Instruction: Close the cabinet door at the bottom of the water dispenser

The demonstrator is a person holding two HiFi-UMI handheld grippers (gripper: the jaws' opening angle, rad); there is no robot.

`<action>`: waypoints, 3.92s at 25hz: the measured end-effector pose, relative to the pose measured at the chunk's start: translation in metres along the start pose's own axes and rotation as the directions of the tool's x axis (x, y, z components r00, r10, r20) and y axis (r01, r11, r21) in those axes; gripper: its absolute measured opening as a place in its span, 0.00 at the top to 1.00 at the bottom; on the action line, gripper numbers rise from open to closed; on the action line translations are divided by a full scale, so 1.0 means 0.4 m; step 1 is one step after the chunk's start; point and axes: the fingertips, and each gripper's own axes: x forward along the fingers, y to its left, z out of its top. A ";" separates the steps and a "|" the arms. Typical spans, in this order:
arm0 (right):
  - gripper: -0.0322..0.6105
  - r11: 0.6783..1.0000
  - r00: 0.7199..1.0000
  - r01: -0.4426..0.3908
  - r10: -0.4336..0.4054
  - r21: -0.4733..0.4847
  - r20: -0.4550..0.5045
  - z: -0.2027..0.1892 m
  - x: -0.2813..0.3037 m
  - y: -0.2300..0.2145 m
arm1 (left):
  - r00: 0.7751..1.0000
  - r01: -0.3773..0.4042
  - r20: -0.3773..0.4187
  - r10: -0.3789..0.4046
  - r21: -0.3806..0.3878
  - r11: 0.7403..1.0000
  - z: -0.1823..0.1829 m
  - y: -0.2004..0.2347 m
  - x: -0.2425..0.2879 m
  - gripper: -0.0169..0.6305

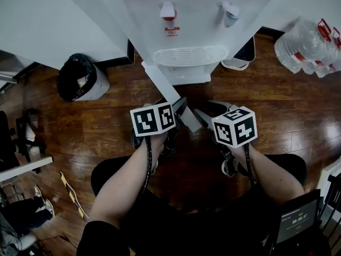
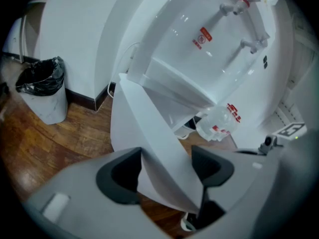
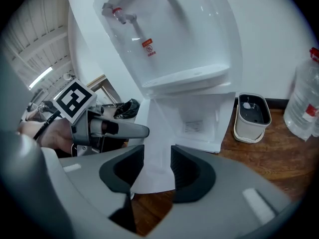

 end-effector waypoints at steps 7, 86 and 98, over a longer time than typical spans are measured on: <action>0.61 0.988 0.999 -0.012 0.005 0.153 0.043 0.002 -0.023 -0.044 | 0.998 0.067 0.023 -0.066 -0.082 0.994 0.021 -0.033 0.037 0.50; 0.53 0.925 0.928 0.363 -0.369 -0.116 -0.039 0.062 0.138 -0.433 | 0.993 -0.058 -0.080 0.082 0.266 0.962 0.109 0.005 0.231 0.66; 0.53 0.898 0.908 0.410 -0.419 -0.162 -0.022 0.108 0.136 -0.460 | 0.993 -0.036 -0.101 0.068 0.293 0.956 0.119 -0.003 0.220 0.66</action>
